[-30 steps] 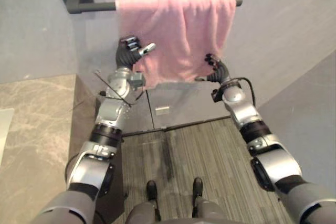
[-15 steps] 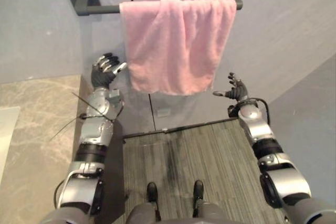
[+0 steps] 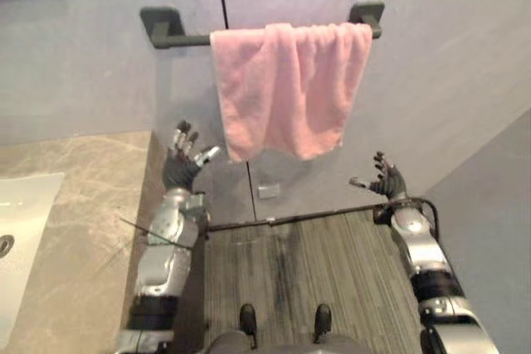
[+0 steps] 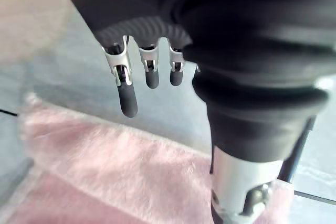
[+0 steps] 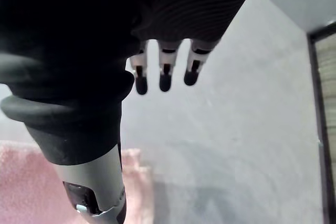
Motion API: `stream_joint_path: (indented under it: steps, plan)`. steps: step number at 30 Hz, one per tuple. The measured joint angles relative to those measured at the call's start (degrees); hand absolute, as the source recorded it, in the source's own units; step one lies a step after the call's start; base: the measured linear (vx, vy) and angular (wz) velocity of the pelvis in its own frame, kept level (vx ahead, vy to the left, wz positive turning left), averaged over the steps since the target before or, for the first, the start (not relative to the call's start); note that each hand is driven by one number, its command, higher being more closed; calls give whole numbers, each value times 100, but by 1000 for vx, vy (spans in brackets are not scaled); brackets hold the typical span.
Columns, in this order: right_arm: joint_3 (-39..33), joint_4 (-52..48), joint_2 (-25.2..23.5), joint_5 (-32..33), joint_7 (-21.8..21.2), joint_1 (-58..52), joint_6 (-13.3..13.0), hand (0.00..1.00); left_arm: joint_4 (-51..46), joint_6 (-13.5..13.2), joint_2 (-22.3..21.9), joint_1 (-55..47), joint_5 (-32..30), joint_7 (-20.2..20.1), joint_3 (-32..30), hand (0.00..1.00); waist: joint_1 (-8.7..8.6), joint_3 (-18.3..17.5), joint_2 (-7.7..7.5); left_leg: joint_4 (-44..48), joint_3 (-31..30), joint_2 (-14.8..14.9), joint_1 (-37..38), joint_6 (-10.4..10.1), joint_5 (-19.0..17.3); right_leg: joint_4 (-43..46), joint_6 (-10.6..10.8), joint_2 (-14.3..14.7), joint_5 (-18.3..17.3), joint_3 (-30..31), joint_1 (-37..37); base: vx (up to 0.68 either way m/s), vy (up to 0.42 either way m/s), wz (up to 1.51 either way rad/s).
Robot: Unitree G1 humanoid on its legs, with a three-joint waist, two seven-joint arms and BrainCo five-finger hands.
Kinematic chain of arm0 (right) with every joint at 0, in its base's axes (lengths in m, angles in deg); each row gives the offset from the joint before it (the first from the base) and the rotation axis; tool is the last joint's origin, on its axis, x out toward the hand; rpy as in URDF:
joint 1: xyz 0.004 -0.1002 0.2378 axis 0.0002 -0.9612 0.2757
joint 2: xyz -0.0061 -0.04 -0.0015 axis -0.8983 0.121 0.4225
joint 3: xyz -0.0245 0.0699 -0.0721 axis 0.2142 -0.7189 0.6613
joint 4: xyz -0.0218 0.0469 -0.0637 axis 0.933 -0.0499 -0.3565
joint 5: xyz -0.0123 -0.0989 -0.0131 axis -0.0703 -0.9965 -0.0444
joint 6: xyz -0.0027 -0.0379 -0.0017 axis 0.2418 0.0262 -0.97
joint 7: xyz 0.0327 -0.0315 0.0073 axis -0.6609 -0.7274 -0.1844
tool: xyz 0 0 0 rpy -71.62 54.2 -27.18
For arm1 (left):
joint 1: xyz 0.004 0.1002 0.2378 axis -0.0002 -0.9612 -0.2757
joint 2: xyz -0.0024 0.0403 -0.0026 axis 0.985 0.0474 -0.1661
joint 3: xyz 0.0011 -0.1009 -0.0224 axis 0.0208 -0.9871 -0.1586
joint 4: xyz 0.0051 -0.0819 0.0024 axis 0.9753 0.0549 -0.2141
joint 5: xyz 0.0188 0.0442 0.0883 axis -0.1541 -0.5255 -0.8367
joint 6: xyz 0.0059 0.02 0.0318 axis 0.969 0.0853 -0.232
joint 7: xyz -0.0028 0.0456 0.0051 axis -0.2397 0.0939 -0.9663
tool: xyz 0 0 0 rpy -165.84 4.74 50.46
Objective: Organize washtable
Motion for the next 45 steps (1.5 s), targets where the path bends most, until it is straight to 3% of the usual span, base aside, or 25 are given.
stream_joint_path:
  steps: [11, 15, 23, 26, 31, 45]
  plan:
    - [-356, -552, -716, 38, -280, -1945, -163, 0, 170, 67, -302, -1669, -64, -844, 397, 0, 2, -341, -42, -9, -215, -1, 202, 0, -2, 211, 15, -54, -236, -261, 238, 5, -2, 12]
    - [-407, -386, -995, 62, -389, -2454, -239, 0, 1180, 112, -414, -1893, -519, -990, 414, 0, 0, -417, -38, -44, -272, -2, 291, -9, -22, 222, 50, -63, -307, -351, 367, -39, -2, 11]
    - [-460, 1198, -1083, -3, -382, -2677, -276, 0, 3347, 190, -693, -1964, -1505, -1071, 134, 0, -1, -532, 6, -49, -282, 6, 477, 7, -36, 226, 30, -62, -338, -422, 571, -25, -1, 2]
    - [-652, 1788, -1122, -18, -355, -2688, -275, 0, 4120, 229, -769, -1985, -1775, -1039, -91, 0, -2, -572, 24, -49, -283, 7, 497, 7, -37, 228, 29, -62, -338, -416, 586, 0, 0, 0]
    - [-855, 2452, -1119, -51, -204, -2753, -271, 0, 4904, 223, -789, -1842, -2112, -634, -565, 0, -4, -578, 38, -51, -279, 11, 667, -10, -56, 231, 30, -60, -358, -422, 761, -4, 2, 0]
    - [-972, 2902, -1137, -18, 10, -2854, -277, 0, 5465, 219, -989, -1599, -2649, -314, -1333, 0, 0, -559, 127, -52, -229, 13, 768, -6, -68, 341, 45, -65, -394, -308, 810, -18, 6, -3]
